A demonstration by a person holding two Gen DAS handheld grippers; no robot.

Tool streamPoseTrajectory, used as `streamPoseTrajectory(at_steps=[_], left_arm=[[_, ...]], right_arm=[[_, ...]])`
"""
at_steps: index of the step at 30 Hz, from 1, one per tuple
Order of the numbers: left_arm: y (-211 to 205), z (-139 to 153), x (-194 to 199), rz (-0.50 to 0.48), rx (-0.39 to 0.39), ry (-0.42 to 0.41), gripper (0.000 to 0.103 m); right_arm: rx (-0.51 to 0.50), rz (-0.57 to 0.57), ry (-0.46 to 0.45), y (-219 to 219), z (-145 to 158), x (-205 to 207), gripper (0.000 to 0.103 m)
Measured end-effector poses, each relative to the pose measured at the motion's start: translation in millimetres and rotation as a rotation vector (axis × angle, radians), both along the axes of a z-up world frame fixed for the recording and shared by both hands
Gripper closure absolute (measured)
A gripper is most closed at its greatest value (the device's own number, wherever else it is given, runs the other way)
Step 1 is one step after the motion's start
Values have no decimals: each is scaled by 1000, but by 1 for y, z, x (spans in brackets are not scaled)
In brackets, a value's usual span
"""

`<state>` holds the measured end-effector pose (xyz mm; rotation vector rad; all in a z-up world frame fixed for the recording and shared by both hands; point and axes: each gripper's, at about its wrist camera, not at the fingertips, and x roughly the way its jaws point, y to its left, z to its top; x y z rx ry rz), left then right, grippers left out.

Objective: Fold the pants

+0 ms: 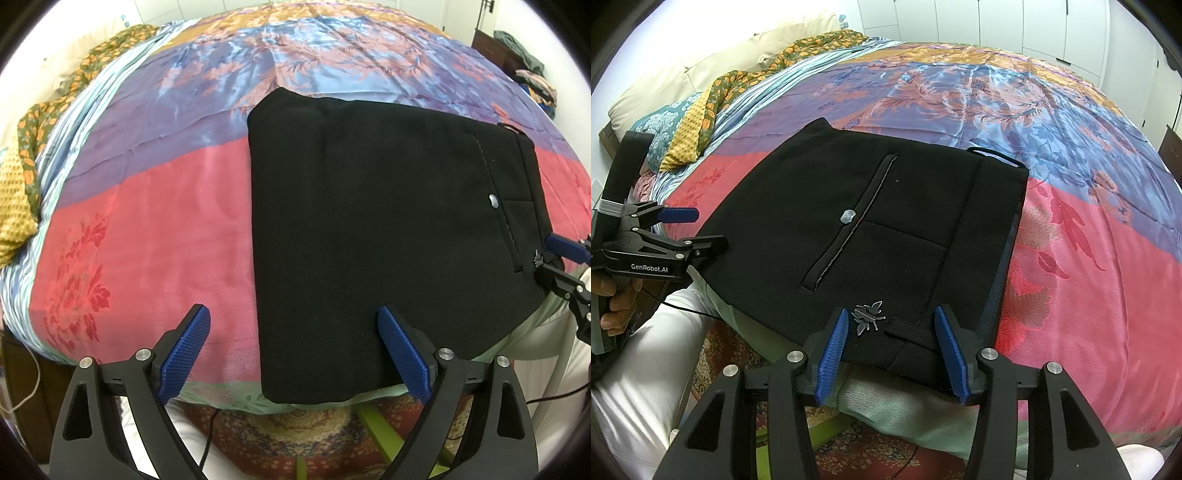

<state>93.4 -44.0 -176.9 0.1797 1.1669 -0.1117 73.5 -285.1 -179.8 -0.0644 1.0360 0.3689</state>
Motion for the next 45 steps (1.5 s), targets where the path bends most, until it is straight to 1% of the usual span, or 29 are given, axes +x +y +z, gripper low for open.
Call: streamPoseTrajectory(at_steps=[10,19,30,34,36,38,39,40,41,42,43,44,45], left_arm=[[0,0,1,0,-1,2,9],[3,-5,-1,5,-12,10,8],[8,0,4,10,-33,20,8],[10,3,4,12,-47,30,8],[15,8,6,10,-70,40,8],[26,16,9,15,-105,39,8],[35,21,11,23,-128,34,8],[45,26,14,36,-153,30,8],[57,29,17,55,-182,28,8],[70,32,20,78,-209,28,8],[82,33,23,102,-232,29,8],[95,33,27,130,-249,34,8],[105,31,31,152,-260,44,8]], right_arm=[[0,0,0,0,0,0,52],[-1,0,0,0,0,0,51],[0,0,-1,0,0,-1,50],[9,11,-8,2,-1,-3,45],[1,17,-19,5,2,-4,44],[35,14,-23,2,9,-4,43],[87,8,-18,-4,15,-3,43],[179,-9,-8,-17,23,0,43],[226,-29,-8,-26,28,1,43],[289,-81,-18,-45,36,4,42],[332,-135,-29,-63,42,8,37],[374,-204,-33,-87,46,12,34],[396,-240,-32,-100,47,15,32]])
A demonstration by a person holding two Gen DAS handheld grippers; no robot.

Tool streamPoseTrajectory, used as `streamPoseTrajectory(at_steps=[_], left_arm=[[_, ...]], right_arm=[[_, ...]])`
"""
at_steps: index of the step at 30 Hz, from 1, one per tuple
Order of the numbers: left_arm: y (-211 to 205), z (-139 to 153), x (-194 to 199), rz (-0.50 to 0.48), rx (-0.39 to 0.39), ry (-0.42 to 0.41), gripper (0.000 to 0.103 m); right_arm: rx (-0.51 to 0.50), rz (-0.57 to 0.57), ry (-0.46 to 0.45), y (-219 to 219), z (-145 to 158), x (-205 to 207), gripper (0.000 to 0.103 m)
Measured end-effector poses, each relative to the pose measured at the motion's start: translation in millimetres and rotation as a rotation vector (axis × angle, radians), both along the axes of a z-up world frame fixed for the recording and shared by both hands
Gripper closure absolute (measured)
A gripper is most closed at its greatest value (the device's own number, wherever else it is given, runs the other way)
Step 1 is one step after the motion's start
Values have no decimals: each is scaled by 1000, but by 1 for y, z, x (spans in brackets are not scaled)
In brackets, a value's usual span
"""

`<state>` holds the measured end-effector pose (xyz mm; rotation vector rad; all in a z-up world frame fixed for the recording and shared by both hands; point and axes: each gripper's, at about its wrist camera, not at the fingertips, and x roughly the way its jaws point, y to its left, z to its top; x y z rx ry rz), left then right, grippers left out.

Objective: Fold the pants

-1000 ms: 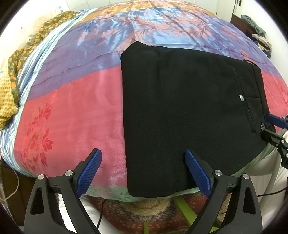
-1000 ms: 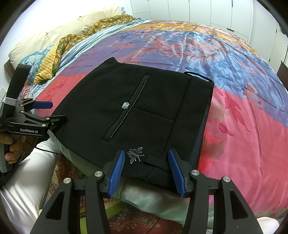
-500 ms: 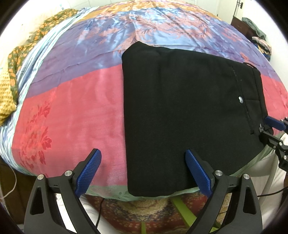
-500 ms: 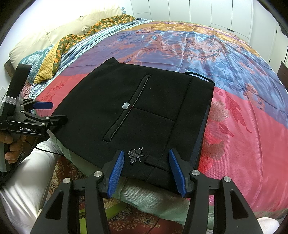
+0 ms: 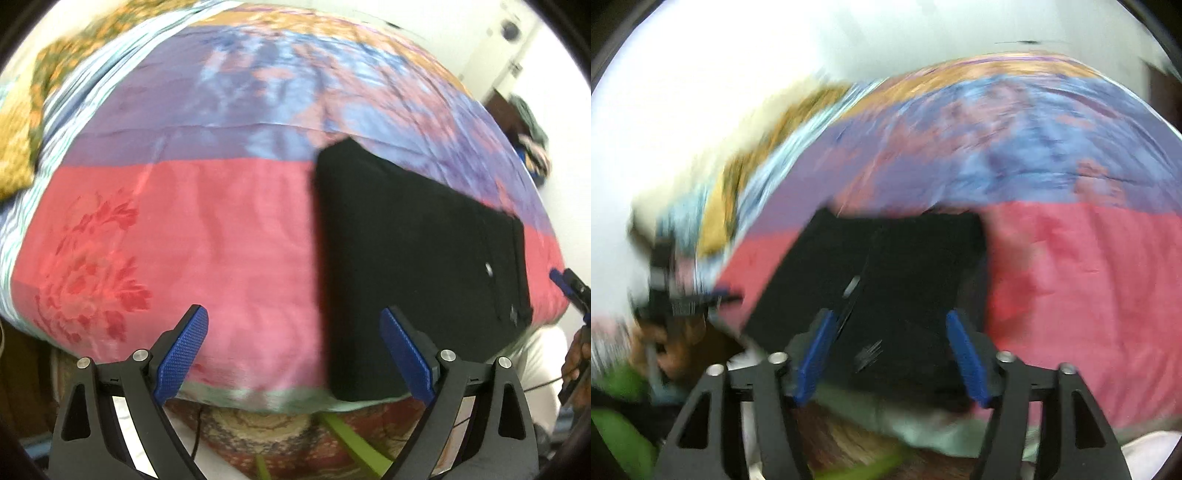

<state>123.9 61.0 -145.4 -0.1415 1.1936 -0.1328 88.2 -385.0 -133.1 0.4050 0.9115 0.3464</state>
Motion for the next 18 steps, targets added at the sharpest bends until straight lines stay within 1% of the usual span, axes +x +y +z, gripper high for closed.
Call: streamPoseTrajectory(at_steps=[1,3,6,7,8,10,12,14,15,16,18], left_arm=[[6,-1,2,8,-12,9,8],[13,-5,5,-4,-63,23,8],[11,-15,9,-39,-156,47,8],[7,-22,12,-50,-188,62,8],[3,-26,15,-61,-207,75,8],[-10,-37,22,-96,-249,100,8],[-22,-45,28,-126,-262,118,8],[-35,-55,32,-149,-260,140,8],[-43,-63,34,-169,-278,159,8],[-48,-65,33,-182,-300,171,8],[-62,-77,36,-211,-356,206,8]], right_arm=[[37,-45,19,-20,-1,5,32],[100,-62,86,-43,-11,14,32],[224,-6,155,-46,-30,23,32],[290,34,189,-42,-40,28,32],[321,70,217,-35,-49,33,32],[273,116,249,-20,-64,41,32],[241,147,289,-11,-79,49,32],[250,182,366,-3,-100,60,32],[282,206,384,1,-106,63,30],[305,233,395,6,-109,65,27],[308,293,406,19,-110,70,22]])
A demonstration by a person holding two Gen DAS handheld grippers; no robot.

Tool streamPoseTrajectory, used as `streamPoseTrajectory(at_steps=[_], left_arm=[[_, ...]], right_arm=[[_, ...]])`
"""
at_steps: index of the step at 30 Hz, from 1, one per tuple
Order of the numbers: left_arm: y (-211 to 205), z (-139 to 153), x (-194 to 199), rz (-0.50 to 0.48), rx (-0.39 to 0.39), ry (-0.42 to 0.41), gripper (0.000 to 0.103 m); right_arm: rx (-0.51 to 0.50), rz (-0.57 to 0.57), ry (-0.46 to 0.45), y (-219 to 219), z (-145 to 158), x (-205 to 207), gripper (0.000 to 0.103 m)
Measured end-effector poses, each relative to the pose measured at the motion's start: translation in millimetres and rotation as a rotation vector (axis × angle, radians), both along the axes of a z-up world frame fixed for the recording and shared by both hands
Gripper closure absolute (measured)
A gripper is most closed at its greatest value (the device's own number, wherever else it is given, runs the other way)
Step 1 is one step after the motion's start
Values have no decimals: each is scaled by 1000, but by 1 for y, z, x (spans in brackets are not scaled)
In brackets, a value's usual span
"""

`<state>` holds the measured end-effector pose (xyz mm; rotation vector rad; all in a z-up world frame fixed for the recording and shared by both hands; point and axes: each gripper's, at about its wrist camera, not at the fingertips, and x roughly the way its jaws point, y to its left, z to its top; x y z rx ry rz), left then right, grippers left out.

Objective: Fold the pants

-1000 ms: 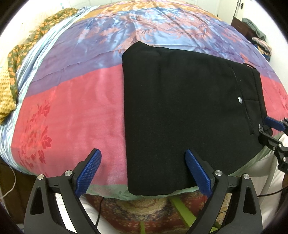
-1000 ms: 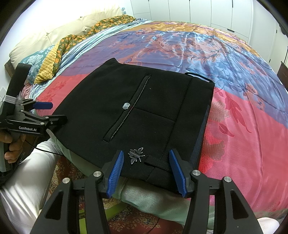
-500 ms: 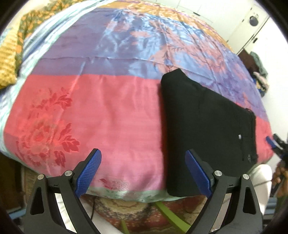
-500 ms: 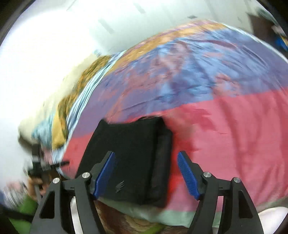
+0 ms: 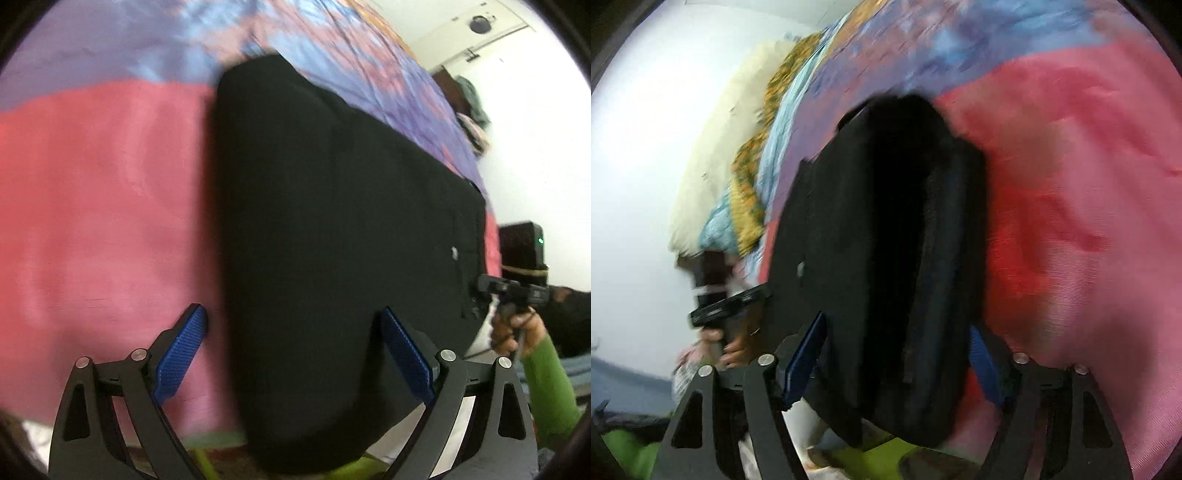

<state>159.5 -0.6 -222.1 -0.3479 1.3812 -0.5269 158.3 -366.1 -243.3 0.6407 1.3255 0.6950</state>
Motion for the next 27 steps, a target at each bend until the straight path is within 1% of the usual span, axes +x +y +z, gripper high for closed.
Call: streamPoseTrajectory(at_steps=[1,2,3,4,5,7,8,10,13,17,19,21,22,23,24,25,26,27], left_arm=[[-6,-3,1,-1,-13,1,8],[-12,-3,2,7,-12,1,12],[-16,-1,3,20,5,-2,19],[-20,4,3,34,41,-12,35],[-21,10,2,36,66,-26,53],[-25,32,-1,7,100,-83,67],[-25,40,1,1,101,-99,70],[-26,67,8,-1,76,-148,72],[-24,99,32,11,54,-210,72],[-28,137,86,23,50,-330,72],[-32,149,115,34,48,-378,72],[-45,145,140,35,72,-405,68],[-49,137,150,35,104,-408,55],[-58,119,164,39,160,-399,32],[-64,97,175,55,244,-382,23],[-66,79,180,64,314,-368,24],[-69,56,183,56,402,-339,37],[-68,41,184,45,459,-306,44]], right_arm=[[-10,31,1,7,-1,3,22],[-28,50,2,13,-3,6,22],[-46,56,-1,15,-3,7,27],[-71,67,-16,21,-1,8,36],[-81,73,-32,23,5,7,40],[-83,74,-88,27,20,3,57],[-74,70,-108,28,27,2,60],[-54,66,-146,31,44,1,65],[-22,61,-217,34,76,15,67],[-18,31,-332,30,116,67,67],[3,2,-375,18,132,101,67],[3,-22,-398,7,135,131,64],[1,-39,-386,-2,128,149,61],[-19,-58,-374,-8,121,158,57],[-98,-112,-340,-20,102,175,46],[-175,-161,-296,-30,86,183,40],[-289,-227,-214,-43,62,192,40],[-376,-270,-156,-54,47,195,40]])
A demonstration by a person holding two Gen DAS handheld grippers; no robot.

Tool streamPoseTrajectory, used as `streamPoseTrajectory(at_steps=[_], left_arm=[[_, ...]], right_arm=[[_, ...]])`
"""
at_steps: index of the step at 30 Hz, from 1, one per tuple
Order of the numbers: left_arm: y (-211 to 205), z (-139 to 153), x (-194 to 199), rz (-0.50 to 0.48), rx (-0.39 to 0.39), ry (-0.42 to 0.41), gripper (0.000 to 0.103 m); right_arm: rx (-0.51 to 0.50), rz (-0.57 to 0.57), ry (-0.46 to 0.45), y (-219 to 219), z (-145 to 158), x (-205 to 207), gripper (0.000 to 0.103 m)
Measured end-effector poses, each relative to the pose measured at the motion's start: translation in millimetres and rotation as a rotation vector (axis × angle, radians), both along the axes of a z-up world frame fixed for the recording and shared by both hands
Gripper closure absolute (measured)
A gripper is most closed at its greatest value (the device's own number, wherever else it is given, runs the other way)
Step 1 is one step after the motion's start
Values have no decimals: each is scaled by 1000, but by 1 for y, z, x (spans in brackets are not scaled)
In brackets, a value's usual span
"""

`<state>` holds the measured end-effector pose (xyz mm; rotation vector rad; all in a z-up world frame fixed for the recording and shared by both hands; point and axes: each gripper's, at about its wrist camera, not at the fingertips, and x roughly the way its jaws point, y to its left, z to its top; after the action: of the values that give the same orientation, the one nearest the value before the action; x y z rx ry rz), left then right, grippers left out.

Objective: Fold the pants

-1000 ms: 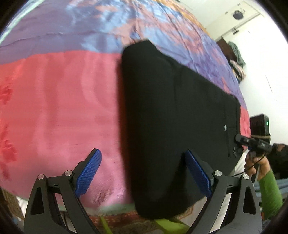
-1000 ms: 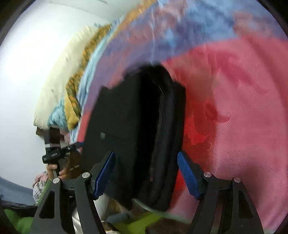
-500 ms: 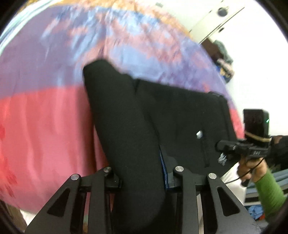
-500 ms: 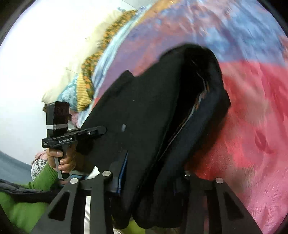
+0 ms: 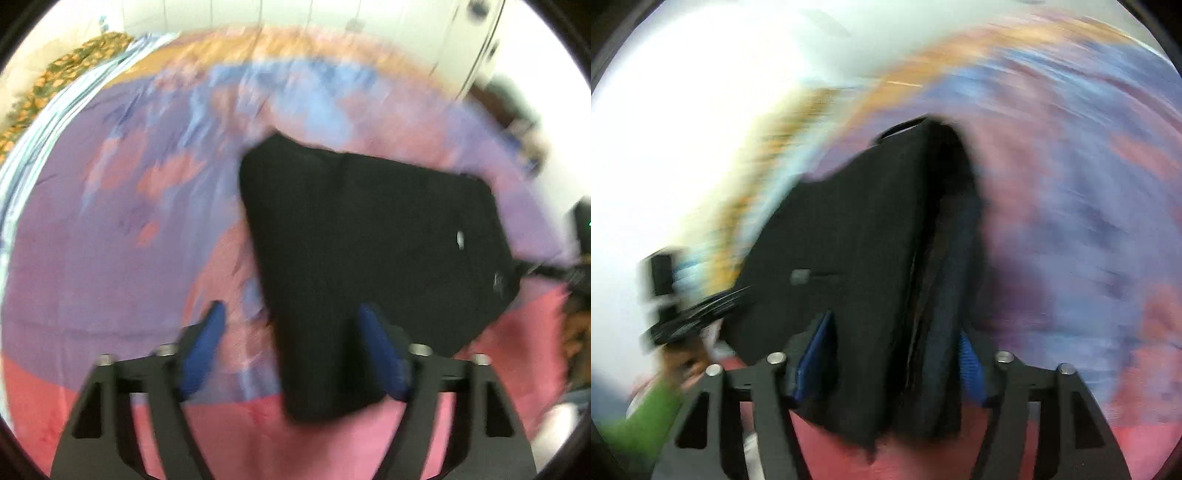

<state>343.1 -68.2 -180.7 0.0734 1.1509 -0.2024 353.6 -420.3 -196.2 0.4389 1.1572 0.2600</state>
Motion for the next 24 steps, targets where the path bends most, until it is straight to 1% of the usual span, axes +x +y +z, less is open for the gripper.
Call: streamPoseTrajectory(at_steps=[1,2,3,4,5,6,7,8,9,10,13,15,18,20,22,24], left_arm=[[3,-9,-4,5,19,26,49],[12,-7,-17,11,-36,5,43],[19,-3,-28,23,-61,-21,36],[27,2,-43,47,-65,-65,21],[31,7,-55,68,-61,-105,11],[38,14,-75,99,-59,-171,8],[42,17,-87,116,-63,-208,7],[45,21,-103,130,-76,-232,6],[46,23,-115,131,-89,-230,6],[45,22,-122,127,-90,-221,6],[34,28,-159,95,-48,-194,5],[26,39,-179,71,-43,-201,5],[17,60,-202,69,-37,-225,2],[13,73,-213,63,-27,-245,2],[14,86,-225,74,0,-271,2],[14,94,-234,74,7,-284,2]], right_arm=[[-36,-69,31,-16,-12,-4,37],[3,-97,12,-24,-12,-9,37],[61,-129,-21,-33,-8,-20,37],[57,-167,-66,-40,2,-38,33],[13,-178,-93,-41,10,-52,30],[-19,-176,-110,-41,15,-63,20],[-74,-174,-137,-37,24,-81,12],[-117,-176,-150,-33,29,-94,9],[-173,-172,-162,-23,36,-113,3],[-207,-166,-168,-23,36,-126,0],[-335,-132,-203,17,43,-168,0],[-384,-121,-225,32,41,-195,0],[-391,-114,-275,69,59,-234,0],[-399,-101,-296,86,68,-247,0],[-421,-83,-290,105,80,-253,0],[-448,-66,-272,118,95,-266,0]])
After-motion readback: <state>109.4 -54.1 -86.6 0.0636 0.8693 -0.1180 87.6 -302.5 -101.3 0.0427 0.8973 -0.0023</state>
